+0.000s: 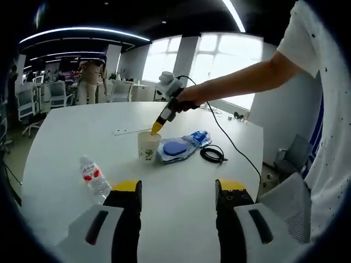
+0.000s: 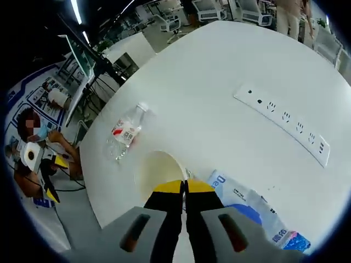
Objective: Arrange the tabletop items into an orderly group along one side of the table until the central work area is clear of visible clutter.
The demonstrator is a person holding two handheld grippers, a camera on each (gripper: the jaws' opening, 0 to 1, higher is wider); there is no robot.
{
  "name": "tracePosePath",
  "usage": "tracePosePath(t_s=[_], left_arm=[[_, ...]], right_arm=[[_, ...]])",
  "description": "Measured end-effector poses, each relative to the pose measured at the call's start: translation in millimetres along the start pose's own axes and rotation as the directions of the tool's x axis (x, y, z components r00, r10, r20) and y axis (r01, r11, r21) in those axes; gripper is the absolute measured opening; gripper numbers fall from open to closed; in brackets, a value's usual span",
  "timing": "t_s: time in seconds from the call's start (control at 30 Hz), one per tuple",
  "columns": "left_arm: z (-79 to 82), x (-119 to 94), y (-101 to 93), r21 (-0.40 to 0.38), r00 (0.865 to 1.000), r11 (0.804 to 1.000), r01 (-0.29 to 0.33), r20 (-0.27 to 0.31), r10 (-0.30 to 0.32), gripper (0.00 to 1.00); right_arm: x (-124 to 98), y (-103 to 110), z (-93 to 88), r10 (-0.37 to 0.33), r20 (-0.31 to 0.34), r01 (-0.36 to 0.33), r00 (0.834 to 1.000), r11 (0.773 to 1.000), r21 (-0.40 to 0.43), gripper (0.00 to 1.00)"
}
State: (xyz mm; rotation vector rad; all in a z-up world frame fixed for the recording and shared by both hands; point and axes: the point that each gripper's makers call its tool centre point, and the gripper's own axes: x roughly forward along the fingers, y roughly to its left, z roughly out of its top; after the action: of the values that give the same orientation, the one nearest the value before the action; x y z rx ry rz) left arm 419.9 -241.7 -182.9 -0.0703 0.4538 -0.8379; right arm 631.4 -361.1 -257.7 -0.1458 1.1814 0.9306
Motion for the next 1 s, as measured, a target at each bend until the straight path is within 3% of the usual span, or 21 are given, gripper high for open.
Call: tracePosePath(t_s=[0.6, 1.0], left_arm=[[-1.4, -0.5, 1.2, -0.009, 1.0, 1.0, -0.001, 0.005, 0.001, 0.54], [-1.8, 0.8, 1.5, -0.012, 1.0, 1.0, 0.0, 0.008, 0.0, 0.53]], right_arm=[[5.2, -3.2, -3.9, -0.008, -0.018, 0.008, 1.0, 1.0, -0.001, 0.0], [6.3, 3.6, -5.6, 0.034, -0.005, -0.034, 0.999, 0.999, 0.007, 0.0]])
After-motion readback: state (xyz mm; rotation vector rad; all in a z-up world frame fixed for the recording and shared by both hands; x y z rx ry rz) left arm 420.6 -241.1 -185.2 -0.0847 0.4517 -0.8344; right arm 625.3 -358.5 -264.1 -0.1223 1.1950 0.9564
